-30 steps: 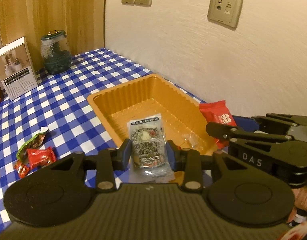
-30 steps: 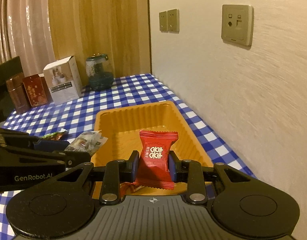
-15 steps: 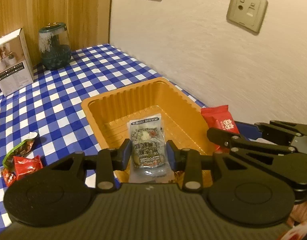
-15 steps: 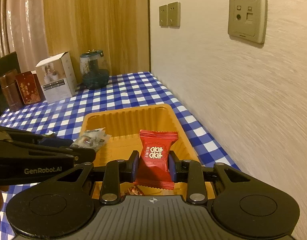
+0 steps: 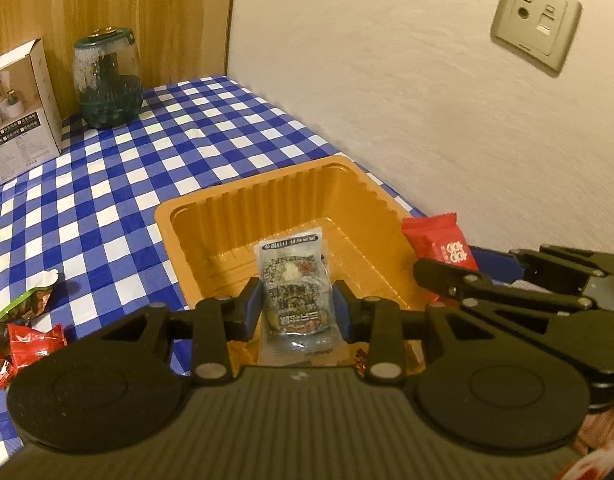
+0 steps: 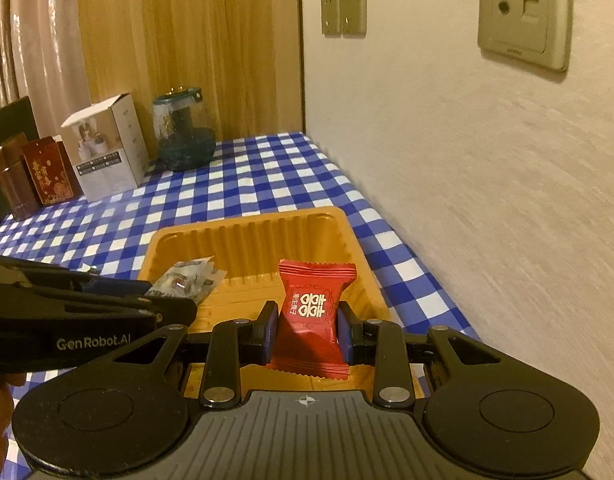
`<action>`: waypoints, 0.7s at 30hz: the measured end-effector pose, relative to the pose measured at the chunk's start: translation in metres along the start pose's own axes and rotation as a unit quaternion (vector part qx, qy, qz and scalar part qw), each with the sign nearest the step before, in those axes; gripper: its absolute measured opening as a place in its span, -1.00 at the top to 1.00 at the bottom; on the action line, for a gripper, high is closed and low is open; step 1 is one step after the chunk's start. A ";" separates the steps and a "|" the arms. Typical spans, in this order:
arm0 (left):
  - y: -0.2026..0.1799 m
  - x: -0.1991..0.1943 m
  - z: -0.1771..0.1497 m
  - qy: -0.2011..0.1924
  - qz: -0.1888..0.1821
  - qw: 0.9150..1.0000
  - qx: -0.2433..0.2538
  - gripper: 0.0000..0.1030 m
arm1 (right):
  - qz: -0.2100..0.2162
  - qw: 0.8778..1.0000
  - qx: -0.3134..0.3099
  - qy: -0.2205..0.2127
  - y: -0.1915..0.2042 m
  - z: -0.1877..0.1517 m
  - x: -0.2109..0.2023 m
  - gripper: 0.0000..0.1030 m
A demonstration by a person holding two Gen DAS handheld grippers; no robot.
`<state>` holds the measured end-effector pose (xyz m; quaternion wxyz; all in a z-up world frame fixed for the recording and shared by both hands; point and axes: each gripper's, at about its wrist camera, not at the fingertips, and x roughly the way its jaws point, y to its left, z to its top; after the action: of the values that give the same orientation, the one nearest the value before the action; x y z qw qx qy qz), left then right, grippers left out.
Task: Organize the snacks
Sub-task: 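Carry the nut bar packet and red square packet over the orange tray, then open the left tool and the right tool to drop both packets into the tray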
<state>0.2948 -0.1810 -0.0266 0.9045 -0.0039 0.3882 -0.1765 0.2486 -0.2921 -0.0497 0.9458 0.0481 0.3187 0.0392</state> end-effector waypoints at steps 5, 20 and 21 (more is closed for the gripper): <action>0.002 0.008 0.003 0.003 0.001 1.000 -0.002 0.33 | 0.001 1.000 0.005 0.008 -0.002 -0.001 0.006 0.40; 0.003 0.017 0.006 -0.002 -0.007 1.000 0.004 0.18 | -0.002 1.000 0.012 0.014 -0.004 -0.002 0.010 0.40; 0.003 0.016 0.006 -0.004 -0.007 1.000 0.005 0.18 | -0.002 1.000 0.012 0.014 -0.004 -0.002 0.010 0.40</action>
<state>0.3104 -0.1840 -0.0338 0.9047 -0.0028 0.3838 -0.1850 0.2555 -0.2947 -0.0580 0.9408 0.0583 0.3321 0.0341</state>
